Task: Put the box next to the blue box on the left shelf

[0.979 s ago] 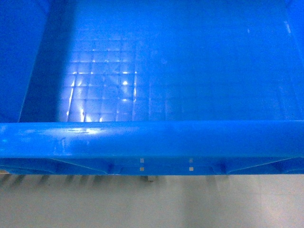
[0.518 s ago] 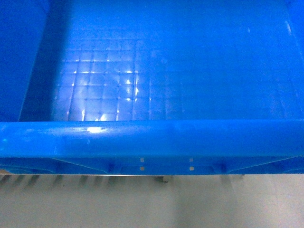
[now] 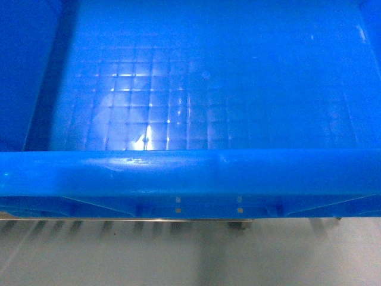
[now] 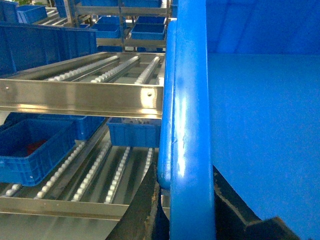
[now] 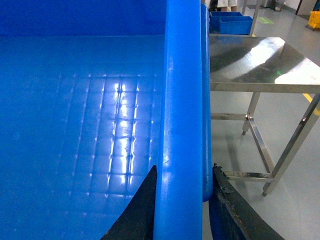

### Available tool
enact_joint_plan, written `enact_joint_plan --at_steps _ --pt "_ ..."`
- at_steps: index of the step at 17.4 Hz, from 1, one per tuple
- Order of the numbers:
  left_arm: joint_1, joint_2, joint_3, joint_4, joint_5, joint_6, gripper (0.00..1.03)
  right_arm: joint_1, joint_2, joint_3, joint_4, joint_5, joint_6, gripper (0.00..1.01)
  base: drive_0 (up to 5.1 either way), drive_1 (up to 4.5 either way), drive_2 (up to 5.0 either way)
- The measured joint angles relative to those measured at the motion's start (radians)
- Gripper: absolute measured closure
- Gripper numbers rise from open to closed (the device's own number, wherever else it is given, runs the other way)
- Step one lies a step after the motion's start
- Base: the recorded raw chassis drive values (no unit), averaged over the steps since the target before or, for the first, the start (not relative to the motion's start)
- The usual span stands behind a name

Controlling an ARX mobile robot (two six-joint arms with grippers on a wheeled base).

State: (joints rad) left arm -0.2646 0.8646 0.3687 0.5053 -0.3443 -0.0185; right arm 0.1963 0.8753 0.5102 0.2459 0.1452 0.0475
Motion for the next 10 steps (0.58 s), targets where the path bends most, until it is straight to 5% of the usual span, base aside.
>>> enact_joint_plan --at_steps 10 --pt "0.0 0.0 0.0 -0.002 0.0 0.0 0.86 0.0 0.0 0.0 0.001 0.0 0.0 0.8 -5.0 2.44 2.4"
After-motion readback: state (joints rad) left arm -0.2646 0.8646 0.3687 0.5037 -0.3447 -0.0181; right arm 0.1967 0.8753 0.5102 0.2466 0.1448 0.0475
